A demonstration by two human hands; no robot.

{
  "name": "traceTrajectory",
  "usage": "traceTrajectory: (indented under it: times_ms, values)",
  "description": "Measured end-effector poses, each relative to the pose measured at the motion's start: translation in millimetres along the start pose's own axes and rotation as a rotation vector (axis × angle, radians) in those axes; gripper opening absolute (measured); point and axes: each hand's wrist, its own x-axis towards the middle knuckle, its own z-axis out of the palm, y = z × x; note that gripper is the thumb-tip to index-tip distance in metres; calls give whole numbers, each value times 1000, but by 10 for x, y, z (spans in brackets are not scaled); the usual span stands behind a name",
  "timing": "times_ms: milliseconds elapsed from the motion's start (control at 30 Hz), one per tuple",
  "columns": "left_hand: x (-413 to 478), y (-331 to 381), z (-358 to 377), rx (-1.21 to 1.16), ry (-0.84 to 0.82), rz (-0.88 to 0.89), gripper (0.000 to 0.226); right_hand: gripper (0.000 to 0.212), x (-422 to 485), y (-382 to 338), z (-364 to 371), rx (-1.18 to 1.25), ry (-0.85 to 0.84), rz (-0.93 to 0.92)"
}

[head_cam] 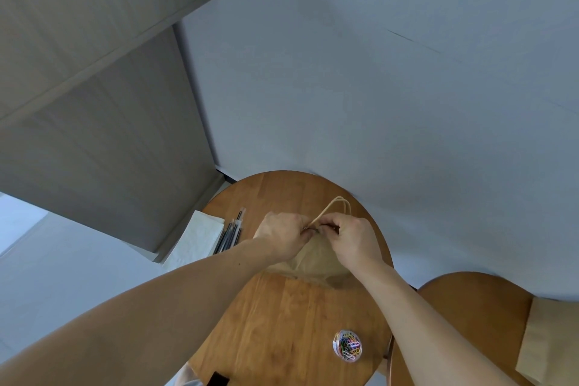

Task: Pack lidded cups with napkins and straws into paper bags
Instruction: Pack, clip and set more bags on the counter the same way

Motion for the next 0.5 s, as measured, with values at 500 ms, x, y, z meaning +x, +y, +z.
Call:
traceTrajectory:
  times_ms: [500]
  values:
    - [-11,-34,84,-173,57,7,19,16,19,54,57,-305,-100,-79]
